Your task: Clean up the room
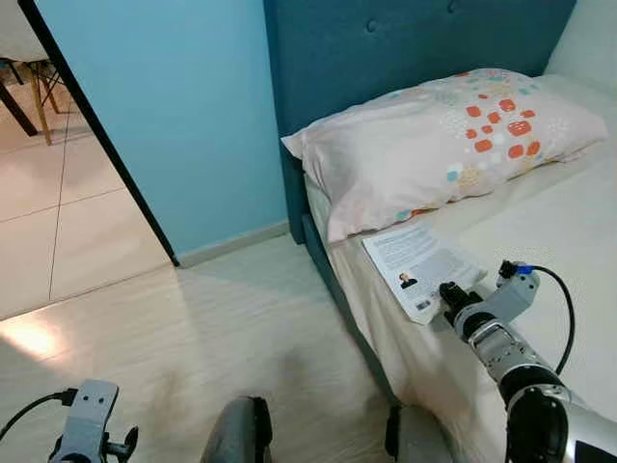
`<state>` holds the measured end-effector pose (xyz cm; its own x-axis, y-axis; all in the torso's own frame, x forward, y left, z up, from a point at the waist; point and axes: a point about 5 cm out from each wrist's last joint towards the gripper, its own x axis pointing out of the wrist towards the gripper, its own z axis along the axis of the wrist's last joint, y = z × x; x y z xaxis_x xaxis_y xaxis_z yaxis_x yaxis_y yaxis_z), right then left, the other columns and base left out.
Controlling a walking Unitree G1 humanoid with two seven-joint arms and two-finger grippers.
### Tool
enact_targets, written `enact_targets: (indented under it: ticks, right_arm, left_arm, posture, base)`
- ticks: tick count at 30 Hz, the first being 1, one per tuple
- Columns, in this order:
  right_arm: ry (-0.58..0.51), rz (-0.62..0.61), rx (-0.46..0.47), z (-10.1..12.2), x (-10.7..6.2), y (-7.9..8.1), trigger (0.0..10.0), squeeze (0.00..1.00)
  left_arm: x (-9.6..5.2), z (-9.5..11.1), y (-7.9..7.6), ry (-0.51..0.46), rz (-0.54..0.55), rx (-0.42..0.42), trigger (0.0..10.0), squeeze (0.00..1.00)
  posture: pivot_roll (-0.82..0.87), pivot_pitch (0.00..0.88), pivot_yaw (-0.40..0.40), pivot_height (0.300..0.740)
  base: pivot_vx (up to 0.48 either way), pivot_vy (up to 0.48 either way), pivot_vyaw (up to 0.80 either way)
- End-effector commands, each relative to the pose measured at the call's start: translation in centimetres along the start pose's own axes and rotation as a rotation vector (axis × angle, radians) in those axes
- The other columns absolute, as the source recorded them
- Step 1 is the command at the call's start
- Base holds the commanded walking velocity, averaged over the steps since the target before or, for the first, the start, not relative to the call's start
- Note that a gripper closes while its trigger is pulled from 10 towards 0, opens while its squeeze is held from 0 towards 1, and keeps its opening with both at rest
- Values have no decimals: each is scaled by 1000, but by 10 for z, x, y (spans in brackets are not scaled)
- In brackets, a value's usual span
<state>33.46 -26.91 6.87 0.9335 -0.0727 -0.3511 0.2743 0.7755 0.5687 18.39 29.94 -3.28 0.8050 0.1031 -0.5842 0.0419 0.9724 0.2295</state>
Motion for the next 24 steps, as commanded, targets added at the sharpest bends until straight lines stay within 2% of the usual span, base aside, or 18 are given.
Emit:
enact_targets:
  ticks: [1,6,14,15,17,18,24]
  right_arm:
    - [5,-24,-1,4,-1,-5,10000,0]
    - [-12,-25,-3,12,-2,-6,10000,0]
    - [-15,-29,3,12,-2,-7,10000,0]
    - [-14,-28,3,12,-2,-6,10000,659]
    - [-13,-26,4,11,-2,-6,10000,659]
    - [-19,-30,5,12,-2,-6,10000,1000]
    - [-49,-49,0,20,-2,-8,10000,1000]
  left_arm:
    - [-6,-9,6,30,-4,27,10000,0]
    - [-7,-9,4,30,-12,29,10000,0]
    - [-5,-8,1,28,-22,29,10000,0]
    - [-5,-7,0,30,-23,30,10000,0]
    - [-4,-7,0,33,-25,32,10000,0]
    - [-4,-7,0,32,-25,33,10000,0]
    - [-1,-3,-1,26,-24,29,10000,0]
  posture:
    - [201,228,61,595]
    - [201,230,62,595]
    - [201,228,63,595]
    - [202,223,63,595]
    - [202,223,63,595]
    - [201,219,64,595]
    - [194,202,62,595]
  base:
    - [0,0,0]
    - [0,0,0]
    - [0,0,0]
    - [0,0,0]
    - [0,0,0]
    - [0,0,0]
    - [0,0,0]
